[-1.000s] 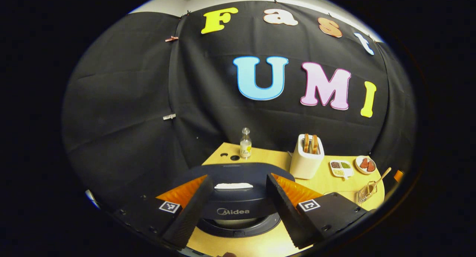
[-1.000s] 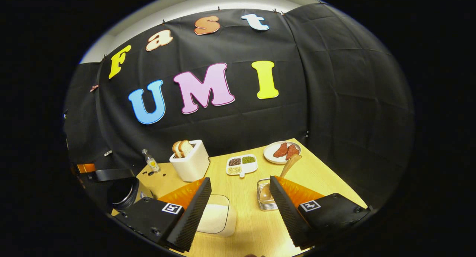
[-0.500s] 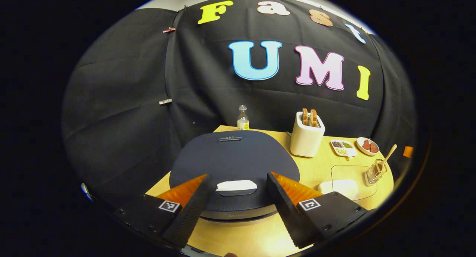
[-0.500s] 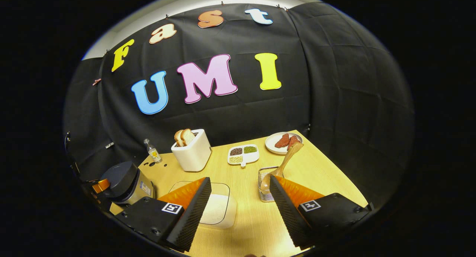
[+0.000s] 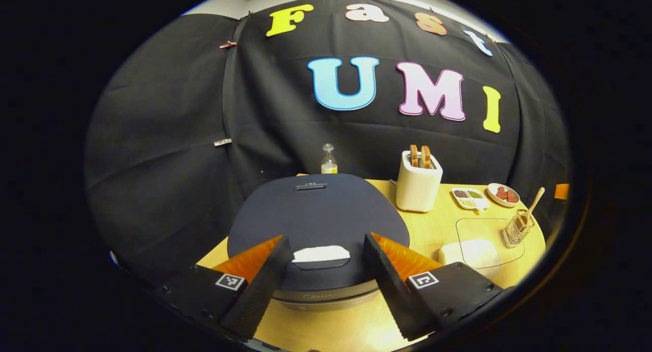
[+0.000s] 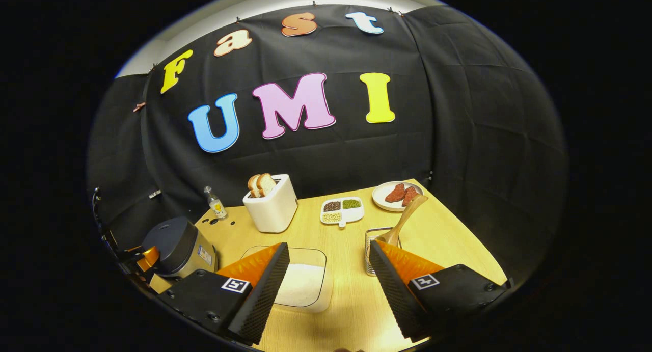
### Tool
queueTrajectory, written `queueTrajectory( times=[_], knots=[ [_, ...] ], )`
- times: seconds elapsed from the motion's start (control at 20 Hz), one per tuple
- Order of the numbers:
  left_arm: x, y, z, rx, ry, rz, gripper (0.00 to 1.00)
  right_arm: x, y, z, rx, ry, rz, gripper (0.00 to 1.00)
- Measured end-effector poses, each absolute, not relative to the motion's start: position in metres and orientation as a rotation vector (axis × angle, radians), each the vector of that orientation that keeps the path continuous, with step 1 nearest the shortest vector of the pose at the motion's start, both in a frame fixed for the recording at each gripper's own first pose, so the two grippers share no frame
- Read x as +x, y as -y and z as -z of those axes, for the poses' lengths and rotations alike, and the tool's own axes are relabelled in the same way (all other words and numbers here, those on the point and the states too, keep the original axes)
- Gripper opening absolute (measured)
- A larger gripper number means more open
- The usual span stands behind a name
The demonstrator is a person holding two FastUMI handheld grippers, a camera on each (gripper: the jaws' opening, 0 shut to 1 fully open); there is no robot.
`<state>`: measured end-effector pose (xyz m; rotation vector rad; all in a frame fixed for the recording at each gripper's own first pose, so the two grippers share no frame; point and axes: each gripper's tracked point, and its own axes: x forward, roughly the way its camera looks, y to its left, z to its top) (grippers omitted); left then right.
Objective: Close the left gripper, press the button to open the rice cooker; take a wooden spoon from the chopstick holder with the right hand, scoop a spoonful of rice and pour it into the rice cooker, then put the wooden spoon back into the chopstick holder.
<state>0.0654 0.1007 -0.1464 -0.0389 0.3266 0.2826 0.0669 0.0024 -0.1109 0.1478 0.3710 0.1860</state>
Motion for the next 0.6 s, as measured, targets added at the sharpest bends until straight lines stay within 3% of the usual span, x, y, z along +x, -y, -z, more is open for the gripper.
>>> queueTrajectory(
  times=[0.2,0.6],
  knots=[
    [0.064,-0.095,0.134,-0.033,-0.321,-0.247,1.00,0.065,-0.007,0.098,0.140,-0.343,-0.190,0.98],
    [0.049,-0.045,0.027,-0.049,-0.090,-0.125,0.96,0.050,0.007,0.010,0.099,-0.138,-0.117,0.98]
  ],
)
